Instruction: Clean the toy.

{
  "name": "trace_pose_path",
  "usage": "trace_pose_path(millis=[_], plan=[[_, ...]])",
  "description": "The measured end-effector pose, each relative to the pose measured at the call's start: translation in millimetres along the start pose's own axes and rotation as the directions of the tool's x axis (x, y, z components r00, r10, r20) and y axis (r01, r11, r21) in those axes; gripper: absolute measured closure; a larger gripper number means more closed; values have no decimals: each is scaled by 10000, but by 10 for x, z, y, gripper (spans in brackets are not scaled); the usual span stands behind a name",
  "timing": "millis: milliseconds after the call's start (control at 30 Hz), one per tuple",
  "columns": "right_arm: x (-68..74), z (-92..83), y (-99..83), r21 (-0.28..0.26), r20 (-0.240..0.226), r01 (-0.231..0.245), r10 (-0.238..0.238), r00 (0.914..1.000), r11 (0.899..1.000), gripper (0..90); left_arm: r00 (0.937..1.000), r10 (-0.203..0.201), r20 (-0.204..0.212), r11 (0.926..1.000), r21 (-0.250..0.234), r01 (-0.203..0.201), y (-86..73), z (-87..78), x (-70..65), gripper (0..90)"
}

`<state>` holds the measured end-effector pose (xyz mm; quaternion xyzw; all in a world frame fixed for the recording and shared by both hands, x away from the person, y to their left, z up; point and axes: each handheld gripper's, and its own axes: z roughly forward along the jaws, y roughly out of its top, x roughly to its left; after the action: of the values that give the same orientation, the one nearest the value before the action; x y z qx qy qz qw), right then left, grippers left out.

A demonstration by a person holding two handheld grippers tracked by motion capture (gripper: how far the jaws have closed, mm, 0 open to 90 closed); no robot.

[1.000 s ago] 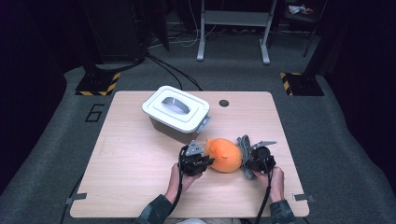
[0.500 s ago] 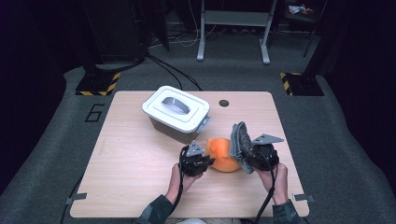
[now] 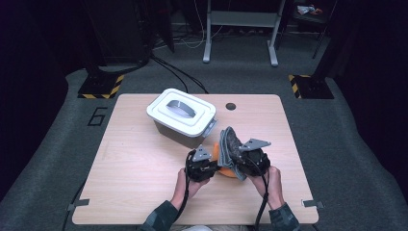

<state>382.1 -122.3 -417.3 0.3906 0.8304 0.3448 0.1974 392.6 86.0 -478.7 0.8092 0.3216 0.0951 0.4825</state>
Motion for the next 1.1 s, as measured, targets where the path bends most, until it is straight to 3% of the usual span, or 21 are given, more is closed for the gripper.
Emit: trace_pose_path(millis=[267,667,867,1100], plan=[[-134,-6,-92,174,311,-225,219,9993,9996,719,10000,-51,61,10000,14,51,-4,5,8,802],[-350,26,-275,367,724,-1019,991,9924,9941,718,10000,-64,51,10000,37,64,-6,8,11,802],[-449,70,-374,538,1167,-1472,1402,9832,9876,718,9999,-118,83,9999,11,118,-9,10,17,801],[-543,195,-510,837,1256,-1926,1814,9754,9777,719,10000,-63,58,10000,24,63,-9,12,13,801]])
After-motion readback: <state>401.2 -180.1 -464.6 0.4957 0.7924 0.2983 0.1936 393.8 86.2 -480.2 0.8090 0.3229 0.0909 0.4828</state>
